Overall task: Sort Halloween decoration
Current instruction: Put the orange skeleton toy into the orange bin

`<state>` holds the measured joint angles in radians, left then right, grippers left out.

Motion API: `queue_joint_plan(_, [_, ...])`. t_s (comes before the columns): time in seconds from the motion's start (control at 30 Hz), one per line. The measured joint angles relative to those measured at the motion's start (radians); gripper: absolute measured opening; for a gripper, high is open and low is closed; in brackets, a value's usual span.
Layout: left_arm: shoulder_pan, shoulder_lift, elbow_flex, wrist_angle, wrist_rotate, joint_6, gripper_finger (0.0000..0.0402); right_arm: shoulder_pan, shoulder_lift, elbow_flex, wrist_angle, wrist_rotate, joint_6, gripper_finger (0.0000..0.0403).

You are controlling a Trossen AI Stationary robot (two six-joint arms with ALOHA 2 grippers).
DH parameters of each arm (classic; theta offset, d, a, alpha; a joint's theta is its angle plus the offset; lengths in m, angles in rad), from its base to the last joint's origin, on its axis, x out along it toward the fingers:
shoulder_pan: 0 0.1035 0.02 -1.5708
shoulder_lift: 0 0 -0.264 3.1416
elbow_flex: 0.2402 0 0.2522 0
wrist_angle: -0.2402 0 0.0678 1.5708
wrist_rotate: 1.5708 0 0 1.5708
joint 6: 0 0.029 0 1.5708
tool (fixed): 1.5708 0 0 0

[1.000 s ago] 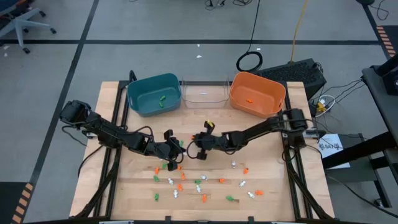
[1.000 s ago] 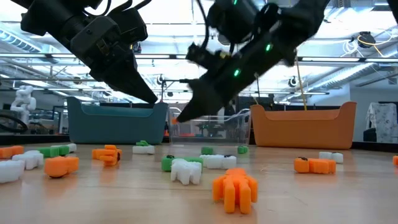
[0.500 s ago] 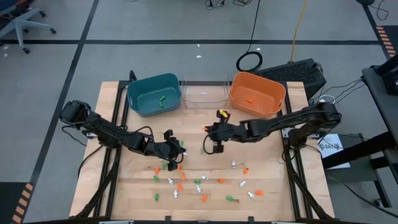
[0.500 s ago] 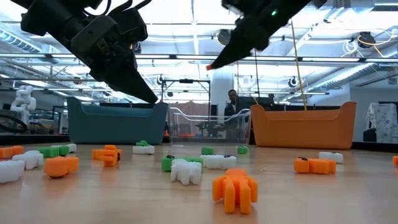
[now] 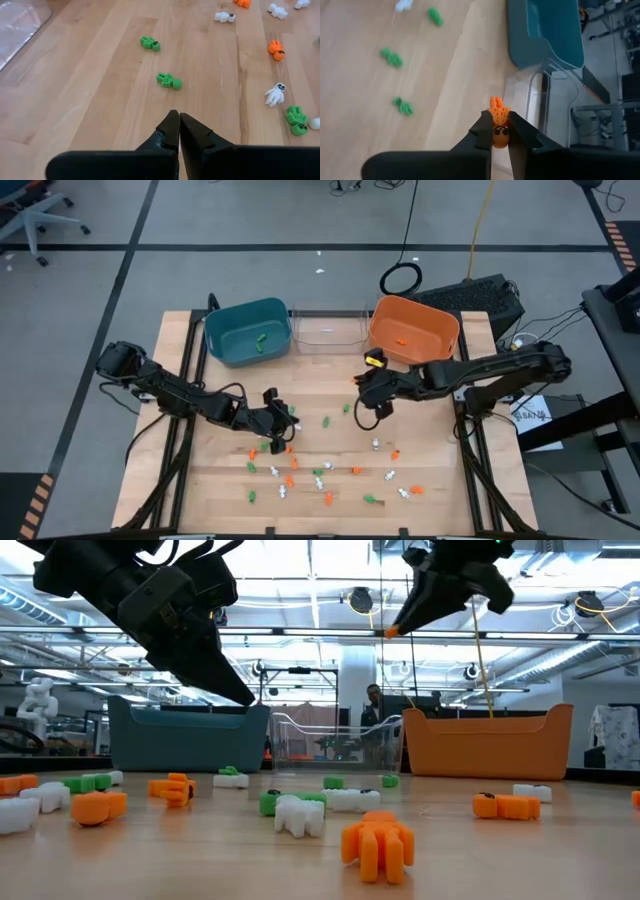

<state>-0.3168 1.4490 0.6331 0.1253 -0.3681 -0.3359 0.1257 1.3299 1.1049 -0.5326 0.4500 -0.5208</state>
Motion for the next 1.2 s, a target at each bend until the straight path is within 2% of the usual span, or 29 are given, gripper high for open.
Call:
queue_joint_plan(0.4, [0.0,0.0,0.0,0.0,-0.008,-0.003,0.0011,0.0,-0.025,0.0,-0.135,0.155,-0.12,0.0013])
queue_joint_plan(0.67, [0.0,0.0,0.0,0.0,-0.008,-0.003,0.0011,0.0,-0.03,0.0,-0.164,0.157,-0.119,0.0013])
queue_joint_plan(1.07, [0.0,0.0,0.0,0.0,-0.008,-0.001,0.0011,-0.002,-0.03,0.0,-0.19,0.156,0.052,0.0013])
queue_joint_plan(1.2, [0.0,0.0,0.0,0.0,-0.008,-0.02,0.0011,-0.02,-0.03,0.0,-0.195,0.156,0.177,0.0013])
